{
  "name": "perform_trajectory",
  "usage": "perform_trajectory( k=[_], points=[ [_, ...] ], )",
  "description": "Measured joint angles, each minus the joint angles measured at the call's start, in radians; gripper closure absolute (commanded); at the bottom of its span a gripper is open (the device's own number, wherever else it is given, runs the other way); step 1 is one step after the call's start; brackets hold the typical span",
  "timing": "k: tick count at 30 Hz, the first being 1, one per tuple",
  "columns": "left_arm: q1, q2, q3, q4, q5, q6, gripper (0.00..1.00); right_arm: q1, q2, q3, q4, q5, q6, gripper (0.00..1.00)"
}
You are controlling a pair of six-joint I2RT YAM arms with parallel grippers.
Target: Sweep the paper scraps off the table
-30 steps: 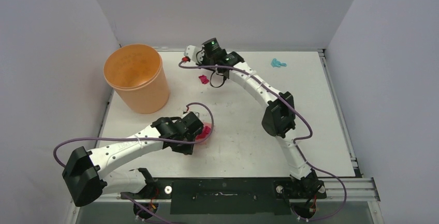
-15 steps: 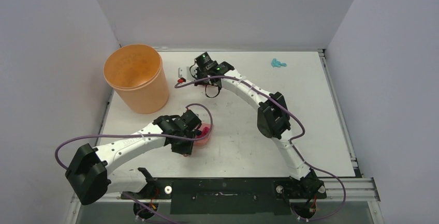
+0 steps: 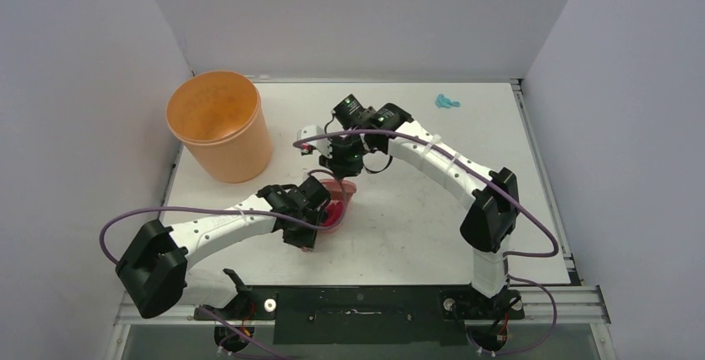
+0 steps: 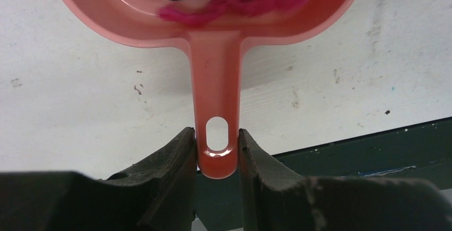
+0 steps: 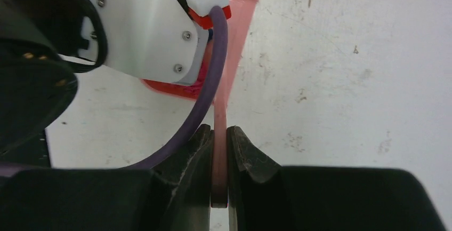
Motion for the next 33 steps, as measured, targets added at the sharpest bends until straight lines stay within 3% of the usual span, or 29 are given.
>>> perform_trajectory(
  k=[5,17,27,33],
  points=[
    [-0.036,0.018,0.002,0.056,-0.022,0.012,1.0,-0.121,-0.025,0.037,-0.035,-0.186,0.116,0.95],
    [-0.132,0.018,0.042,0.145,-0.079,0.026,1.0,-0.455,-0.056,0.123,-0.001,-0.229,0.251,0.95],
    [-0.172,0.016,0.117,0.127,-0.129,0.042,1.0,-0.923,-0.409,-0.381,0.179,-0.444,0.374,0.95],
    [-0.137,-0.015,0.209,0.066,-0.138,0.069,1.0,-0.965,-0.588,-0.679,0.237,-0.586,0.419,0.95]
  ],
)
